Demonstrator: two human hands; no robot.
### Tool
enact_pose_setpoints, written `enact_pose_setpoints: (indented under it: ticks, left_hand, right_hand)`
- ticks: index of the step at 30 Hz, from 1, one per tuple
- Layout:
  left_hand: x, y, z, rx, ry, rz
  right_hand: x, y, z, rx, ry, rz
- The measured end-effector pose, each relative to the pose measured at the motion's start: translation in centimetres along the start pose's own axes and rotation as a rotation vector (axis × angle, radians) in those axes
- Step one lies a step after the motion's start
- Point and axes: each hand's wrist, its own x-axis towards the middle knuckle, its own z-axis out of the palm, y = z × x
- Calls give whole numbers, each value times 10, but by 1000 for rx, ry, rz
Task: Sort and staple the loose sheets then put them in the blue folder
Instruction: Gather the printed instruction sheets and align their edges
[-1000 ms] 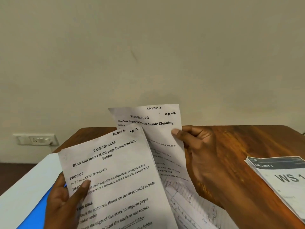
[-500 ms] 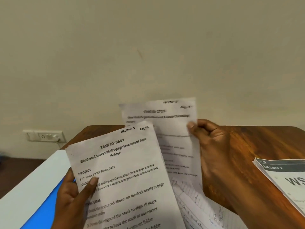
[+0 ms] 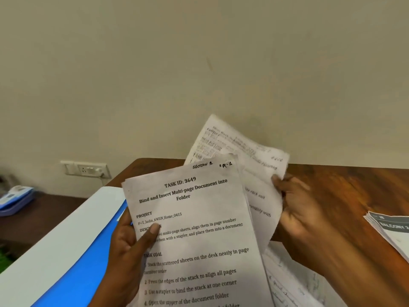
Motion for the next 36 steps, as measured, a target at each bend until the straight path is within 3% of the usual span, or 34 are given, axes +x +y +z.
enact_pose_setpoints:
  ticks: [5, 8, 15, 23, 30, 33, 36]
  left_hand:
    - [0, 0, 3, 20, -2, 8]
    - [0, -4, 5, 49, 4, -34]
    - [2, -3, 11, 89, 7, -31]
    - [5, 39, 44, 153, 94, 202]
    - [-13, 84, 109, 203, 181, 601]
    - [-23, 88, 116, 186, 80, 674]
    - [-31, 76, 113, 185, -62, 534]
  right_hand:
    - [-21, 25, 4, -373, -154, 184]
    - [-41, 24, 6, -511, -268, 133]
    - [-70, 3, 20, -709, -311, -33]
    - [-102, -40, 33, -559, -370, -311]
    - [-98, -49, 21, -608, -162, -838]
    - [-100, -54, 10, -511, -121, -930]
    - [-96, -45, -11, -525, -98, -864]
